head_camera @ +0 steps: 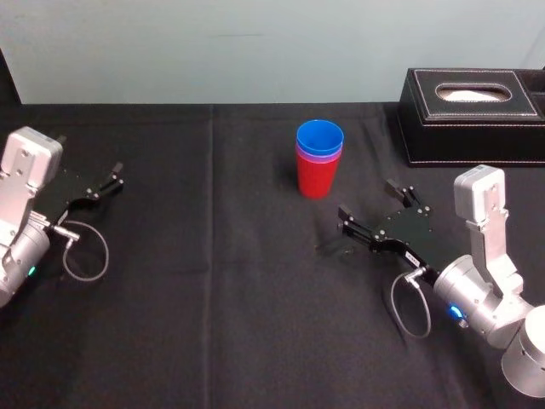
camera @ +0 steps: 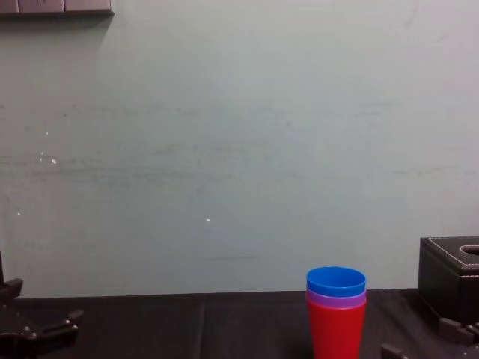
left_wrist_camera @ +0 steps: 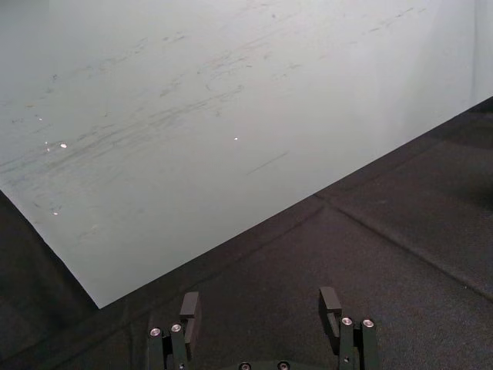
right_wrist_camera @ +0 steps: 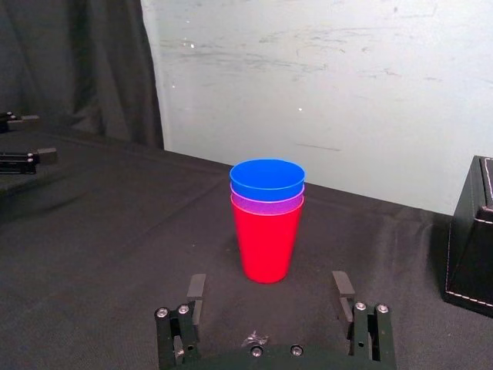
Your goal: Stack the three plastic cups sequentially using one hand.
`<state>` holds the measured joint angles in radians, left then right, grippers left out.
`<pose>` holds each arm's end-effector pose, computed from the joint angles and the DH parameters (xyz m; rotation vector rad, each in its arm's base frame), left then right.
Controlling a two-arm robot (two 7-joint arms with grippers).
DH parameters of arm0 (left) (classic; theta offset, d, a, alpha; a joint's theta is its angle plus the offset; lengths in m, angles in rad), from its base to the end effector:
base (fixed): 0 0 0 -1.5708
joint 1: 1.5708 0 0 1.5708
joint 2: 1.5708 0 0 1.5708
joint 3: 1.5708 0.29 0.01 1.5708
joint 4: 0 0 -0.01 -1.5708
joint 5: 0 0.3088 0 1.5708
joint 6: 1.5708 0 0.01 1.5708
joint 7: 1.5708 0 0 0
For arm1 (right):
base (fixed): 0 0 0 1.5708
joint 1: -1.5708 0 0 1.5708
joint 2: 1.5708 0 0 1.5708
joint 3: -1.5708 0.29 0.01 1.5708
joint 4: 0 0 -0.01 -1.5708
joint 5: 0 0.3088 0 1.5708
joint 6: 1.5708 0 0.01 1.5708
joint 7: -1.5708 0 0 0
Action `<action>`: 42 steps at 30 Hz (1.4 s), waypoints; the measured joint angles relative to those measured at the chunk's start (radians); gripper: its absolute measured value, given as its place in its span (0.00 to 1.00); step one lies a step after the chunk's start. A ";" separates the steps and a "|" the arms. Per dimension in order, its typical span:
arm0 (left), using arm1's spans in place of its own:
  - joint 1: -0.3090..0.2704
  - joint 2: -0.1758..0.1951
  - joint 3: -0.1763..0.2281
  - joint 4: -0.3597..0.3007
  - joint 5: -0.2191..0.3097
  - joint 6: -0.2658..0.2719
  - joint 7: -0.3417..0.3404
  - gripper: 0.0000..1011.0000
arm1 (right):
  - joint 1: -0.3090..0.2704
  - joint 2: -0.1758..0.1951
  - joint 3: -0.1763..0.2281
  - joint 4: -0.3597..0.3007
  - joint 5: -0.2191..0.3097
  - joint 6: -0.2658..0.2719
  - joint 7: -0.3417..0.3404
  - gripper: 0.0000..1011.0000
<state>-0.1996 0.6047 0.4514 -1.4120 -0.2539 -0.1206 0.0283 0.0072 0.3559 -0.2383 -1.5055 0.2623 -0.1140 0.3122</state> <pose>0.3581 0.0827 -0.3022 0.3044 -0.2852 1.2480 0.3206 -0.0392 -0.3242 -0.0842 -0.0435 -1.0455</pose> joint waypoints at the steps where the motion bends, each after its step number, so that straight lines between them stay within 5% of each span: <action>1: 0.000 0.000 0.000 0.000 0.000 0.000 0.000 0.99 | 0.000 0.000 0.000 0.000 0.000 0.000 0.000 0.99; 42: 0.000 0.000 0.000 0.000 0.000 0.000 0.000 0.99 | 0.001 0.001 0.000 -0.005 0.006 0.008 0.001 0.99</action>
<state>-0.1995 0.6047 0.4514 -1.4120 -0.2539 -0.1206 0.0283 0.0080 0.3574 -0.2383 -1.5103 0.2685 -0.1059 0.3133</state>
